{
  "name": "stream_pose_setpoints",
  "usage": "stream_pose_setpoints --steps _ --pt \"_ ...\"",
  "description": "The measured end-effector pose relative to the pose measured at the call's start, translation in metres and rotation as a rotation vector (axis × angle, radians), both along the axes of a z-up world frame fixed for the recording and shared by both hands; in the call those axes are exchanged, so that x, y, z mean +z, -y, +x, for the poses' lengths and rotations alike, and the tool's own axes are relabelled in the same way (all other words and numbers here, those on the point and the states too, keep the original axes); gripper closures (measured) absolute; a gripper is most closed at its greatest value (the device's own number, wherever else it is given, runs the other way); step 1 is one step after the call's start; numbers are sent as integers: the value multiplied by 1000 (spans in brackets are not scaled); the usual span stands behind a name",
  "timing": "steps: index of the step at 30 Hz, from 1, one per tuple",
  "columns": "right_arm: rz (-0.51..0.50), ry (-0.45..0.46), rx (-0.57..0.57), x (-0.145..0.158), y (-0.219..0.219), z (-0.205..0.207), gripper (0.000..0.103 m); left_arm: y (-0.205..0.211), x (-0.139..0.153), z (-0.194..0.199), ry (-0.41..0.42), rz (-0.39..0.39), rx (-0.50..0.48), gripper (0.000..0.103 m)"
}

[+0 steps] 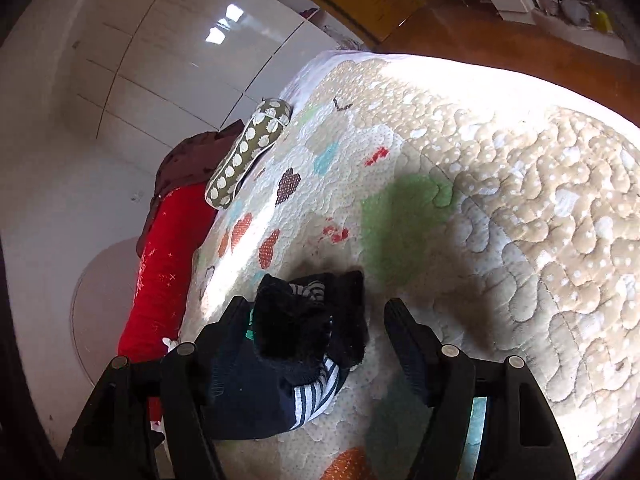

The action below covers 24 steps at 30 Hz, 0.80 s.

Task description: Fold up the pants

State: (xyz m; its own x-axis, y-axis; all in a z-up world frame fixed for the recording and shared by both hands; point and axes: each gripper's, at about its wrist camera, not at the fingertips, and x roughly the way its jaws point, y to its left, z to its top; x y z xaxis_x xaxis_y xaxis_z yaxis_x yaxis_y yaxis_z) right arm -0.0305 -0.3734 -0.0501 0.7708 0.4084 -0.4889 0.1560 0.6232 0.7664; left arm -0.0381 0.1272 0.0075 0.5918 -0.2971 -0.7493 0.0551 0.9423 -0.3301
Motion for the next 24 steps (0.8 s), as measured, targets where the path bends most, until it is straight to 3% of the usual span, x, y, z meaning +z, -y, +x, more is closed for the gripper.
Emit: stream_pose_setpoints --steps 7,8,9,10,12,19,22,24 --pt "-155 -106 125 -12 -35 26 28 8 -4 4 -22 -30 0 62" --pt "-179 -99 128 -11 -37 31 38 9 -2 3 -20 -22 2 62" --pt "-181 -93 141 -10 -39 36 58 10 0 3 -17 -16 5 62" --pt "-149 -102 165 -10 -39 43 87 9 2 3 -14 -12 9 62" --pt "-113 -107 154 -9 -33 47 87 6 5 3 -7 -3 26 60" --pt "-198 -157 103 -11 -21 49 86 8 16 22 18 30 45 60" --pt "-225 -169 87 -18 -24 50 81 15 22 44 62 76 61 47" --pt "-216 -160 79 -19 -23 47 78 11 15 65 48 90 91 47"
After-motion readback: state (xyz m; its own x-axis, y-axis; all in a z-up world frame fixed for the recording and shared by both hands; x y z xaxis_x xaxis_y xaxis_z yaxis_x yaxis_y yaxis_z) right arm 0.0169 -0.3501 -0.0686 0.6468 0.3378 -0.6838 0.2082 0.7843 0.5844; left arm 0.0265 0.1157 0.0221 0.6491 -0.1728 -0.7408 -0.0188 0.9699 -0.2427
